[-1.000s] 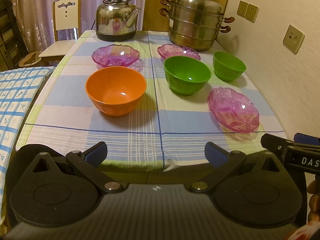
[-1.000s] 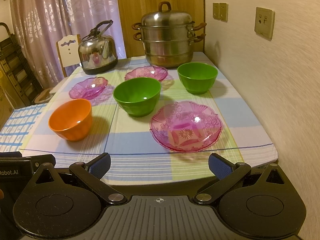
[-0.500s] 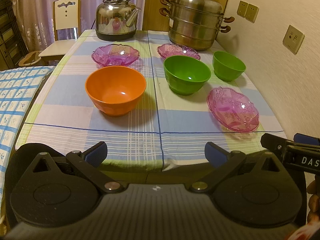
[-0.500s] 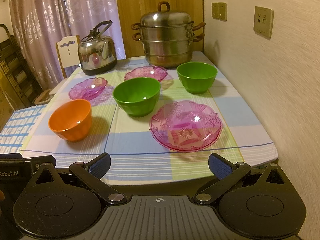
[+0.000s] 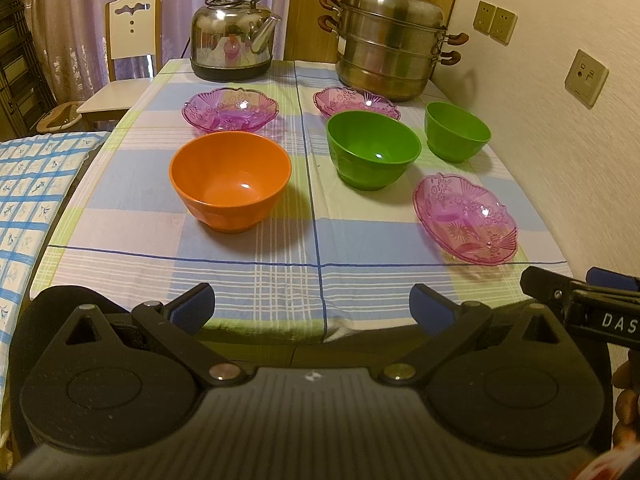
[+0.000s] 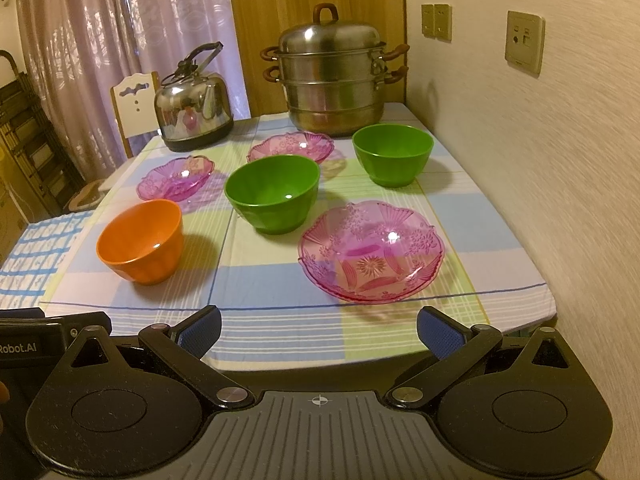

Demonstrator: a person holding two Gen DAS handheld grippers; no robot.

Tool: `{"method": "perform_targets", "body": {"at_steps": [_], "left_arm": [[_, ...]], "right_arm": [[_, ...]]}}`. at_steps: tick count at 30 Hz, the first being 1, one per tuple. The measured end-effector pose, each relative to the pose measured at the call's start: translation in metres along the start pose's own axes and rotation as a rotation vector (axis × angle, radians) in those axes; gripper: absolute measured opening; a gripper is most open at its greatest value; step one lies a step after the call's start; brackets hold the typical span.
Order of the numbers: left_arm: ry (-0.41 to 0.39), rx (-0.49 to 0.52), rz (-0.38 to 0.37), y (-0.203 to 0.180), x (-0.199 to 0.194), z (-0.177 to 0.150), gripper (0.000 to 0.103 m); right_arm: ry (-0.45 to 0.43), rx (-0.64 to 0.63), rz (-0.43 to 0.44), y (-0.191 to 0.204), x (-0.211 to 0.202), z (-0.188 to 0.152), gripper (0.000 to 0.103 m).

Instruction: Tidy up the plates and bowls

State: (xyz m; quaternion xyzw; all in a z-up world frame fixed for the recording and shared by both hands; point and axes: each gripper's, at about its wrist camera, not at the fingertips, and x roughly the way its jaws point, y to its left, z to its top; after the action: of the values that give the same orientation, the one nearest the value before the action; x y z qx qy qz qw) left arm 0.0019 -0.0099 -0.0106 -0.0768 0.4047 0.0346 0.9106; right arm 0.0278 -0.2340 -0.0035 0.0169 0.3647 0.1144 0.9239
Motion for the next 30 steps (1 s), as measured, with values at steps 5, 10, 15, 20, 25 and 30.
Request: {"method": "perform_targets", "body": {"at_steps": [5, 10, 15, 20, 25, 30], "left_arm": [[0.004, -0.019, -0.023, -0.001, 0.002, 0.002, 0.103], [0.011, -0.040, -0.049, -0.002, 0.008, 0.009, 0.103], [0.031, -0.081, -0.112, -0.004, 0.021, 0.022, 0.103], [0.055, -0.123, -0.188, -0.011, 0.043, 0.038, 0.103], [0.055, -0.131, -0.209, -0.024, 0.068, 0.054, 0.103], [0.072, -0.129, -0.221, -0.039, 0.100, 0.065, 0.103]], "right_arm": [[-0.004, 0.019, -0.003, -0.007, 0.000, 0.000, 0.103], [-0.015, 0.059, -0.015, -0.017, 0.000, 0.002, 0.103], [-0.032, 0.111, -0.012, -0.035, 0.002, 0.008, 0.103], [-0.054, 0.153, -0.039, -0.060, 0.002, 0.018, 0.103], [-0.066, 0.177, -0.064, -0.086, 0.009, 0.030, 0.103], [-0.068, 0.187, -0.073, -0.112, 0.025, 0.045, 0.103]]}}
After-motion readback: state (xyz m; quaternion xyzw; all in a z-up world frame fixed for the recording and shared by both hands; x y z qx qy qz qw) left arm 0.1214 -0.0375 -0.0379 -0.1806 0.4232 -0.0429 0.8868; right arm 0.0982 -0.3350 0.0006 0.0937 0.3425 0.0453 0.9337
